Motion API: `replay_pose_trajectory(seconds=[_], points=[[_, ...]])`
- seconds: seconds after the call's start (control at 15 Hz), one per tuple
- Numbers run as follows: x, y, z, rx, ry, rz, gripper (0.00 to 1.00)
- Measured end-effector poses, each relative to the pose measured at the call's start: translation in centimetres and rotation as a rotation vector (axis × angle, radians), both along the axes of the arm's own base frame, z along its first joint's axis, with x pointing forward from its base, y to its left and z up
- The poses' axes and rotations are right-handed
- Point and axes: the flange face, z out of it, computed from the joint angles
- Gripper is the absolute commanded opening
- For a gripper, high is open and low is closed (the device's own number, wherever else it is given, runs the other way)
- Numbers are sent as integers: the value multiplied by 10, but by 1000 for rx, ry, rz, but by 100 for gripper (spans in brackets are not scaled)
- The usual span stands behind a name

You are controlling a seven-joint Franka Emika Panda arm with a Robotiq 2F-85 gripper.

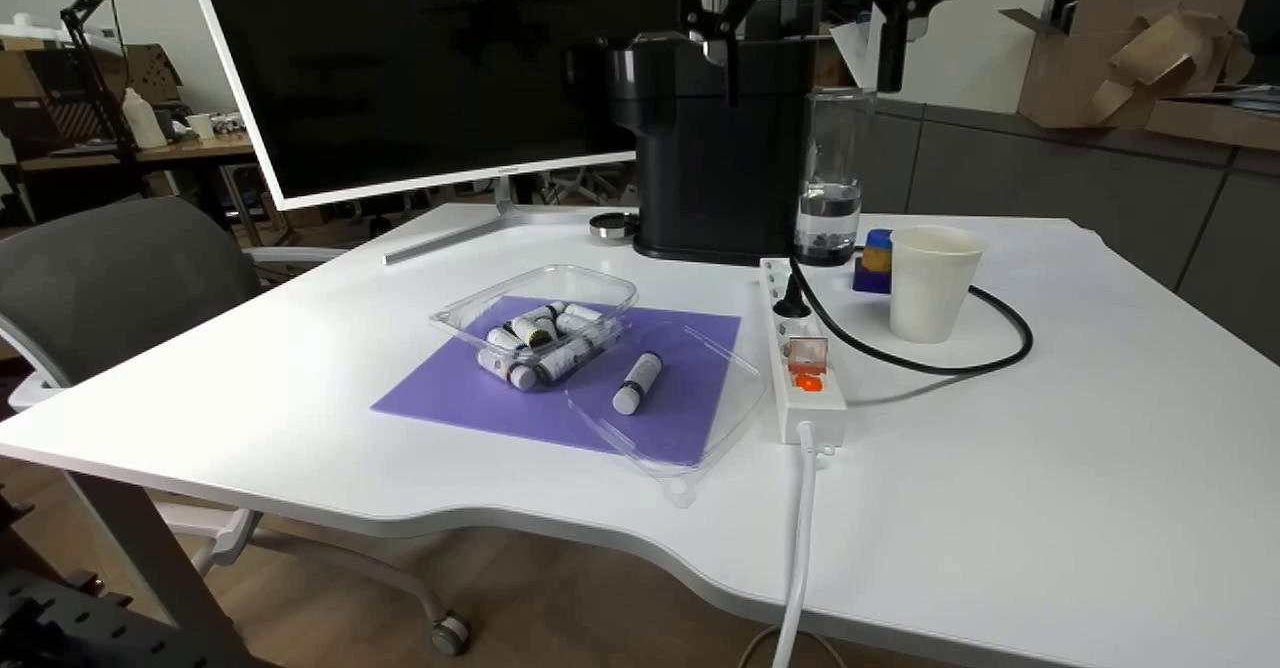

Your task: Turn on the switch of the extension cord

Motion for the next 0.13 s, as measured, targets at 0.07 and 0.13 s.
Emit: replay_pose_trajectory(seconds=[0.07,0.13], points=[[-2,-1,2,3,5,-9,100],[-5,-2,3,6,14,-15,100]])
